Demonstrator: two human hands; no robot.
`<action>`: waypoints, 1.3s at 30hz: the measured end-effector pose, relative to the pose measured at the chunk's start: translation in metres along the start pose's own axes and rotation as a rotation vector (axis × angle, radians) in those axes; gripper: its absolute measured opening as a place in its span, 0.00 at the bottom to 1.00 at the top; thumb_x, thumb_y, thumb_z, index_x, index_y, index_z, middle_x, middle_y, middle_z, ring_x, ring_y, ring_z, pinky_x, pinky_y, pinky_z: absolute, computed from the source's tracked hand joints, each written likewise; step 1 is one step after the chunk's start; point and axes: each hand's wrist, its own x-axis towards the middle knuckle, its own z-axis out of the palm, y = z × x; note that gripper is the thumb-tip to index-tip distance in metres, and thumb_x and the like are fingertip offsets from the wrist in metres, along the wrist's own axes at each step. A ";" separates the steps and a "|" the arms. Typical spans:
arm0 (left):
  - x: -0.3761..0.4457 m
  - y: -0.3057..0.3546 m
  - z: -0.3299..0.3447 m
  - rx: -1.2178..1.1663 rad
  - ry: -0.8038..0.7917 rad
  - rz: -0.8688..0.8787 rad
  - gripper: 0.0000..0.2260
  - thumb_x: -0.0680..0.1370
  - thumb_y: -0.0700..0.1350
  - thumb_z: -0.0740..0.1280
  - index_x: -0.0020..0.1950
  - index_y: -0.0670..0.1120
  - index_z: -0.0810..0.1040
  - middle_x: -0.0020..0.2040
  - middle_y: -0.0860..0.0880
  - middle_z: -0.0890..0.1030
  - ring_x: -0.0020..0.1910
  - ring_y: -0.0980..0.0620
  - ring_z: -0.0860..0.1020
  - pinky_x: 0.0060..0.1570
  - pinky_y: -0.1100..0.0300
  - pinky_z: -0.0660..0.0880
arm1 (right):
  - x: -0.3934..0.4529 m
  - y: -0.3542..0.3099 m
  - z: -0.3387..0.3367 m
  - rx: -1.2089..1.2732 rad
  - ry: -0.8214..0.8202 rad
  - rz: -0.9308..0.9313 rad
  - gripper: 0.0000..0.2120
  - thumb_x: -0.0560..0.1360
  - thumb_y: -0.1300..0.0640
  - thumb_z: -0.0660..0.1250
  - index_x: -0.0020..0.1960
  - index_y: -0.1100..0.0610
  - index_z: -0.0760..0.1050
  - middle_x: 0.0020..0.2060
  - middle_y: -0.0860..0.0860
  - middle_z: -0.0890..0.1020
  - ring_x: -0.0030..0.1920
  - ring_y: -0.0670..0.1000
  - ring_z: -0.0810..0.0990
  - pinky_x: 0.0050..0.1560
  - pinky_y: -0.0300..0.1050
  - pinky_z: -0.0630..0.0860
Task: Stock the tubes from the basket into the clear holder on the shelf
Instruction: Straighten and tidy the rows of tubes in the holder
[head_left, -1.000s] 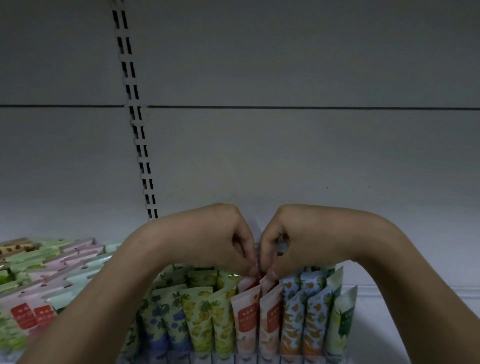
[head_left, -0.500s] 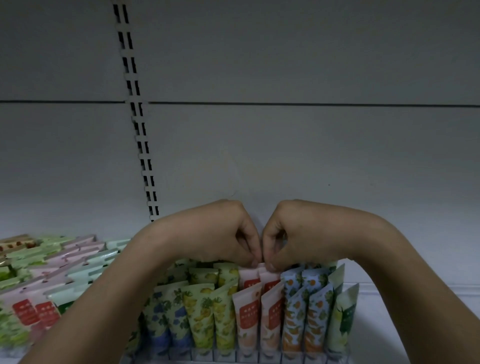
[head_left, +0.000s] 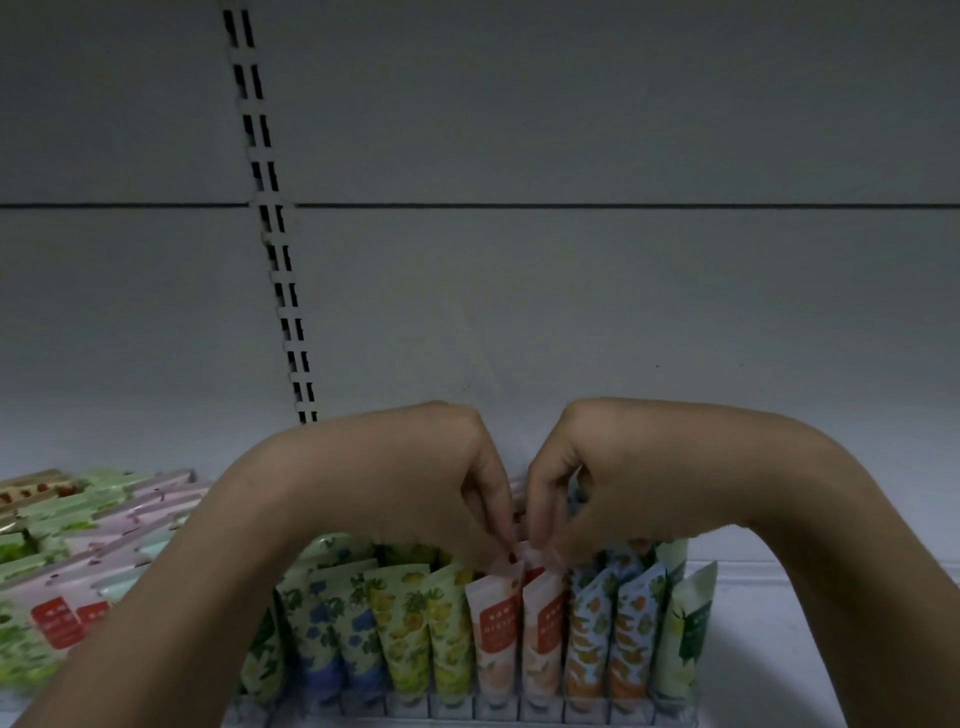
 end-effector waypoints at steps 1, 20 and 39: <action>0.001 0.001 0.002 0.007 -0.009 0.003 0.05 0.70 0.53 0.74 0.45 0.57 0.85 0.34 0.65 0.82 0.32 0.67 0.77 0.32 0.74 0.70 | 0.001 -0.001 0.002 -0.023 -0.015 0.005 0.05 0.69 0.49 0.75 0.43 0.40 0.83 0.35 0.37 0.83 0.34 0.37 0.80 0.31 0.32 0.77; -0.004 -0.005 -0.004 -0.035 0.149 0.024 0.03 0.73 0.50 0.71 0.44 0.58 0.85 0.35 0.66 0.81 0.35 0.68 0.78 0.34 0.76 0.69 | 0.006 -0.003 0.002 -0.066 0.099 -0.020 0.00 0.70 0.47 0.73 0.41 0.42 0.82 0.33 0.36 0.81 0.33 0.38 0.79 0.29 0.31 0.72; -0.073 -0.057 0.048 -0.050 0.709 0.210 0.10 0.76 0.53 0.66 0.48 0.50 0.85 0.41 0.58 0.82 0.40 0.59 0.79 0.42 0.60 0.76 | 0.025 -0.033 0.023 0.101 0.218 -0.084 0.03 0.74 0.53 0.71 0.43 0.45 0.82 0.35 0.42 0.84 0.33 0.44 0.84 0.34 0.42 0.82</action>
